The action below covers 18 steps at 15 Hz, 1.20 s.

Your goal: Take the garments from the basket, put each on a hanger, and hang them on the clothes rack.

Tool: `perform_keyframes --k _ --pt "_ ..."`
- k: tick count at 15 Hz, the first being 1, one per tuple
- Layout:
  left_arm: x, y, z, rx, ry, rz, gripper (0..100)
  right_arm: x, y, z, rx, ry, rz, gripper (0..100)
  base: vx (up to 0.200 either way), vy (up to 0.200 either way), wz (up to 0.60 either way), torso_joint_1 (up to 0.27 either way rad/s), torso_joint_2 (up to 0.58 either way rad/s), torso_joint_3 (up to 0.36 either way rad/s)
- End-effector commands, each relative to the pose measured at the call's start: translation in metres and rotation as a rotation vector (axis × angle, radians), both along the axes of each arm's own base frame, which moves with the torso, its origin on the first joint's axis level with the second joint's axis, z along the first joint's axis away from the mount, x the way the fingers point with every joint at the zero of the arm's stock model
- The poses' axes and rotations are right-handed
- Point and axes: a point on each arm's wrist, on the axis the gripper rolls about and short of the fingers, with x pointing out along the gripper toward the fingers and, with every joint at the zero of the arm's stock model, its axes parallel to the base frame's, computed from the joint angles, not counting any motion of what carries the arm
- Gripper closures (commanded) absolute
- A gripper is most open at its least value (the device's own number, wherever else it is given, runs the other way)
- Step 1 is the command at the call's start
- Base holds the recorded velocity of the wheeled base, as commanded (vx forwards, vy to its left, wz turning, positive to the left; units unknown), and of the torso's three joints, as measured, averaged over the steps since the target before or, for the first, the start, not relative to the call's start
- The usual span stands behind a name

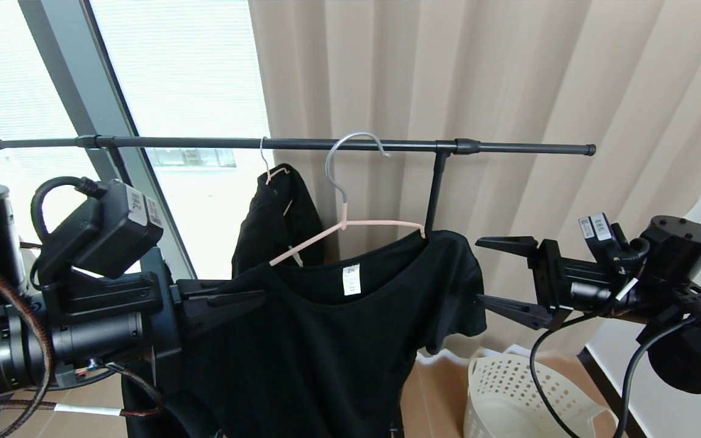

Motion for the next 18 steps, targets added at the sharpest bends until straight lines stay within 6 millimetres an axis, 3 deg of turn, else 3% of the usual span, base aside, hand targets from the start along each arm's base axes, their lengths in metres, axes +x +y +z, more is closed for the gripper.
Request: perform_keyframes --k 1,12,13,18 --pt "-0.010 0.005 0.005 -0.015 -0.030 -0.002 100 0.011 -0.007 -0.011 0.000 0.029 -0.026 0 0.000 0.000 0.00 0.000 0.00 0.000" --pt "-0.019 0.009 0.008 -0.028 -0.051 -0.013 100 0.034 -0.007 -0.042 -0.004 0.103 -0.060 0 0.000 0.000 0.00 0.000 0.00 0.000" --pt "-0.019 0.009 0.008 -0.030 -0.051 -0.012 100 0.034 -0.007 -0.042 -0.004 0.103 -0.063 100 0.000 0.000 0.00 0.000 0.00 0.000" --pt "-0.024 0.012 0.009 -0.046 -0.040 -0.001 100 0.042 -0.028 -0.033 0.016 0.091 -0.125 100 0.000 0.000 0.00 0.000 0.00 0.000"
